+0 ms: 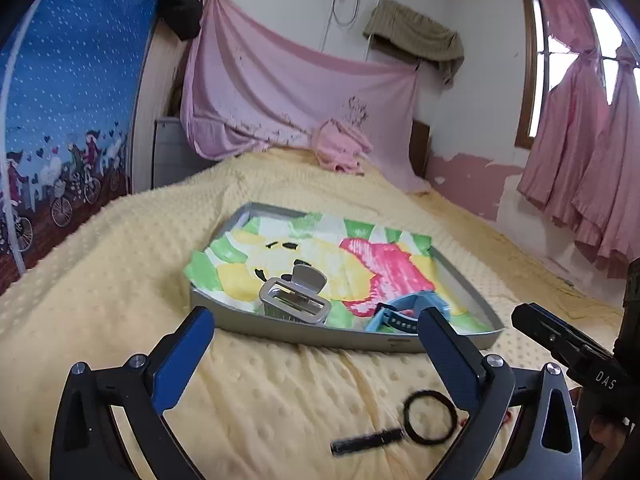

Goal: Organize jewelry
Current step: 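Open the left tool over the tray while the right tool releases the watch there, then move both open tools back from the tray toward the remaining jewelry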

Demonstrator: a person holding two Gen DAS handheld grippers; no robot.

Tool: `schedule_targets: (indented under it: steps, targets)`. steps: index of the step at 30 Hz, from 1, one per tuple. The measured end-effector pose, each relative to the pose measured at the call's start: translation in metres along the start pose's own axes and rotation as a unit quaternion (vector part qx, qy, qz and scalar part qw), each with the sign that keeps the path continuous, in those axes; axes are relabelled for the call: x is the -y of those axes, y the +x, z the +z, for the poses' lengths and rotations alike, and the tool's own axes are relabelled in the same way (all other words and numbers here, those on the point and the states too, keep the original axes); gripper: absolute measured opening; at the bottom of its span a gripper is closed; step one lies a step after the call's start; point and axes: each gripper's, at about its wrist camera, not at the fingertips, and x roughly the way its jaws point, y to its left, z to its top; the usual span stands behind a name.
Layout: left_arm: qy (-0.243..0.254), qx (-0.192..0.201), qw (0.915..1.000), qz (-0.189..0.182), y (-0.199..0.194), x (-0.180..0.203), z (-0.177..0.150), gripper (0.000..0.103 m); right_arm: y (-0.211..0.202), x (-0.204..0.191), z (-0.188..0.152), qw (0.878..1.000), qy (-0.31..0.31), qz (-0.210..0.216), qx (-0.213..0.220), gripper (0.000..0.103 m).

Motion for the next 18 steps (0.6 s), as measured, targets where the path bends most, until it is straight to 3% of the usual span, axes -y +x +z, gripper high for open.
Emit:
schedule_targets:
  steps: [7, 18]
  targets:
    - [0.026, 0.030, 0.9992, 0.008, -0.049, 0.004, -0.015, 0.103, -0.052, -0.011, -0.010, 1.000, -0.012, 0.001, 0.026, 0.075]
    - [0.047, 0.050, 0.9975, 0.014, -0.106, 0.008, -0.038, 0.103, -0.112, -0.033, -0.037, 0.998, -0.041, -0.001, 0.044, 0.076]
